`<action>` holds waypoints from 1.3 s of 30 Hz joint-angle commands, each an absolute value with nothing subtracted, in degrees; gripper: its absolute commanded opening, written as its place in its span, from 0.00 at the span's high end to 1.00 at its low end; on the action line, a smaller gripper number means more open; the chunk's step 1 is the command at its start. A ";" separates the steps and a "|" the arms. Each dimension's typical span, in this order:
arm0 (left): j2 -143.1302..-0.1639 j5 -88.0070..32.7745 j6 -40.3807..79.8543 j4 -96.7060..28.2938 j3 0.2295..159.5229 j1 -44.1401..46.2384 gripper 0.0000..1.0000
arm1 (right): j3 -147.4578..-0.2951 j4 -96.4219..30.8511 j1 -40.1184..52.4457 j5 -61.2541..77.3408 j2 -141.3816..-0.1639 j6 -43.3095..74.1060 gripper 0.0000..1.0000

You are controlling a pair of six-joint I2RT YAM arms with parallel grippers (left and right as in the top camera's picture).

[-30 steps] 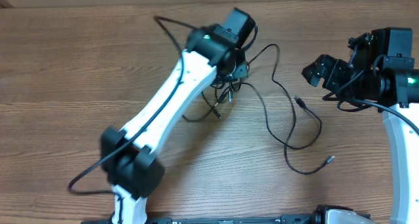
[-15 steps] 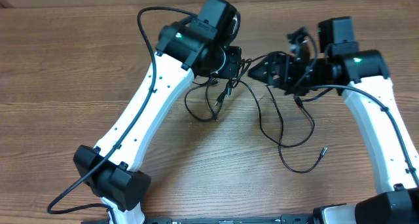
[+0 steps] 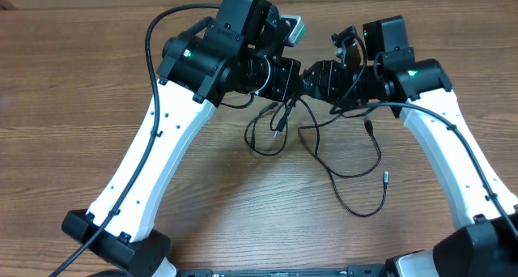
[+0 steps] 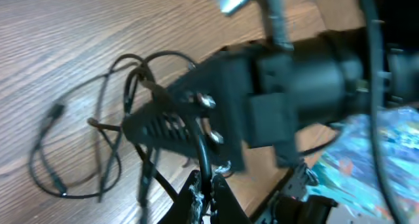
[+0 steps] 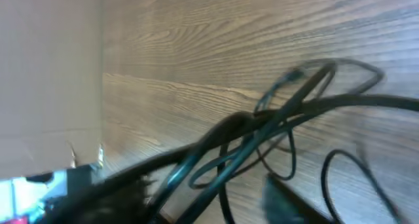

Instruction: Untangle cables

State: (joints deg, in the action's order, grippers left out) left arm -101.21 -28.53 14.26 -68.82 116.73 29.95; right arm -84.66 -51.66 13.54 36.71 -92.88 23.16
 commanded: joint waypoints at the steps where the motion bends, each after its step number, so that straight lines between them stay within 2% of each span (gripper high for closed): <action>1: -99.72 -29.93 11.97 -69.23 117.34 29.91 0.96 | -85.84 -51.57 13.87 34.94 -93.80 25.45 0.67; 3: -99.72 -23.97 11.99 -70.96 117.34 29.91 0.96 | -85.84 -53.06 13.58 31.68 -93.80 25.47 0.72; 4: -99.72 -21.69 12.01 -71.77 117.34 29.89 0.96 | -85.84 -54.13 13.26 29.69 -93.80 25.47 0.82; 7: -99.72 -18.87 12.01 -73.08 117.34 29.30 0.96 | -85.84 -56.38 12.27 24.08 -93.80 25.47 0.96; 13: -99.72 -18.28 11.97 -74.37 117.34 25.96 0.96 | -85.84 -61.12 9.80 10.48 -93.78 25.50 0.96; 19: -99.68 -16.14 12.01 -77.73 117.34 19.97 0.96 | -86.06 -62.94 5.08 10.28 -92.86 25.30 0.96; 21: -99.70 -17.26 12.01 -77.58 117.32 19.46 0.96 | -87.79 -62.96 4.21 21.47 -91.85 19.33 0.96; 23: -99.74 -17.45 11.99 -76.55 117.27 19.75 0.96 | -92.27 -62.78 4.23 43.16 -91.18 6.37 0.96; 27: -99.74 -17.61 12.91 -76.07 117.14 19.94 0.96 | -99.26 -62.41 5.19 63.79 -90.15 -3.44 0.96; 30: -99.74 -17.65 13.58 -76.03 117.14 19.94 0.96 | -101.49 -60.82 5.82 61.32 -89.95 -2.74 0.96; 32: -99.74 -18.68 14.41 -75.85 117.14 19.94 0.95 | -101.47 -62.28 6.33 52.45 -90.04 3.18 0.96; 39: -100.44 -28.27 14.33 -71.09 116.99 20.69 0.94 | -101.47 -64.58 9.37 53.19 -90.04 -0.27 0.96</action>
